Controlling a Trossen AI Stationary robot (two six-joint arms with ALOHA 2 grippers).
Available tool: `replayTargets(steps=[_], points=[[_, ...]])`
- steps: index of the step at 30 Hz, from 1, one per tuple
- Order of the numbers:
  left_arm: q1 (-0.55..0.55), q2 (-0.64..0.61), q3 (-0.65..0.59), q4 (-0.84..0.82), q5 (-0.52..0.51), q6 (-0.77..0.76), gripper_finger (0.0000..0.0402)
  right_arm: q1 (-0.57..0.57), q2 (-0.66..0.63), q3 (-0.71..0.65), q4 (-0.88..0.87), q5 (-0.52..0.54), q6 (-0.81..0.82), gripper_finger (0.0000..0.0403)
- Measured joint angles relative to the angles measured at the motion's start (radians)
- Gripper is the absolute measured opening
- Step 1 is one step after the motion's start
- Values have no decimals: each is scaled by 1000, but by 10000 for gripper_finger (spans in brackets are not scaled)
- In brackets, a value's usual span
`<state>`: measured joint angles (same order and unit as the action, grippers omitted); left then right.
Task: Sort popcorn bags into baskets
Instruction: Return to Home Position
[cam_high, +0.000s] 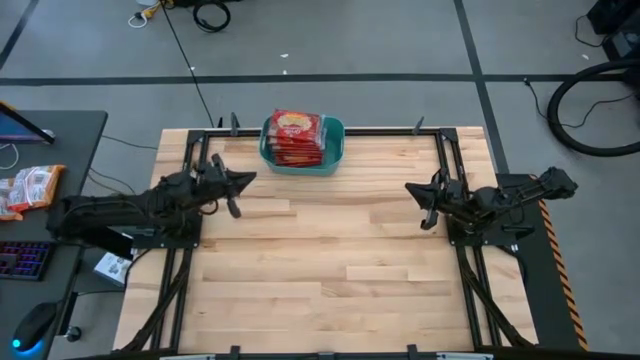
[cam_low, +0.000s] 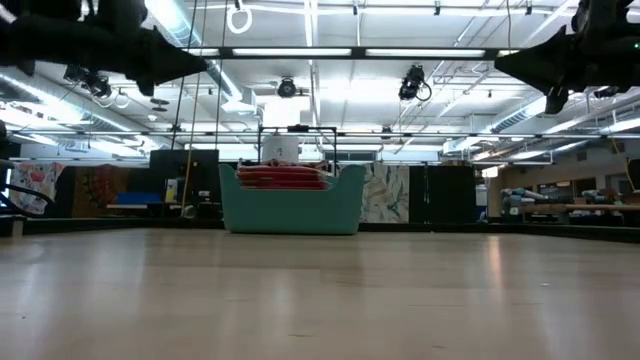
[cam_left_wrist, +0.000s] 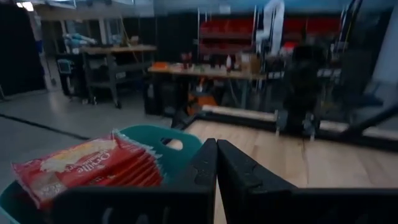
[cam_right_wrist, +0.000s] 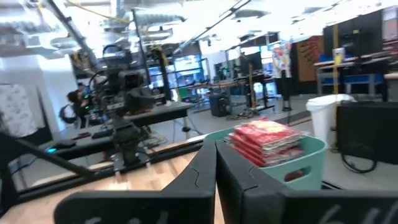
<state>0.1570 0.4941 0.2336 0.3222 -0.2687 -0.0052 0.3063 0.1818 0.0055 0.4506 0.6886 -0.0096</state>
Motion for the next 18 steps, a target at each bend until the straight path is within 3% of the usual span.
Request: replayTargets(steps=[5, 10, 18], points=[[0, -89, -115, 139, -27, -12, 15, 4, -30, 0, -25, 26, -25, 18], [1, -169, -162, 138, -61, 17, 14, 4, -48, 0, 14, 45, -64, 18], [-20, -346, -162, 8, -30, 90, 5, 4, -80, 0, 41, 245, -129, 18]])
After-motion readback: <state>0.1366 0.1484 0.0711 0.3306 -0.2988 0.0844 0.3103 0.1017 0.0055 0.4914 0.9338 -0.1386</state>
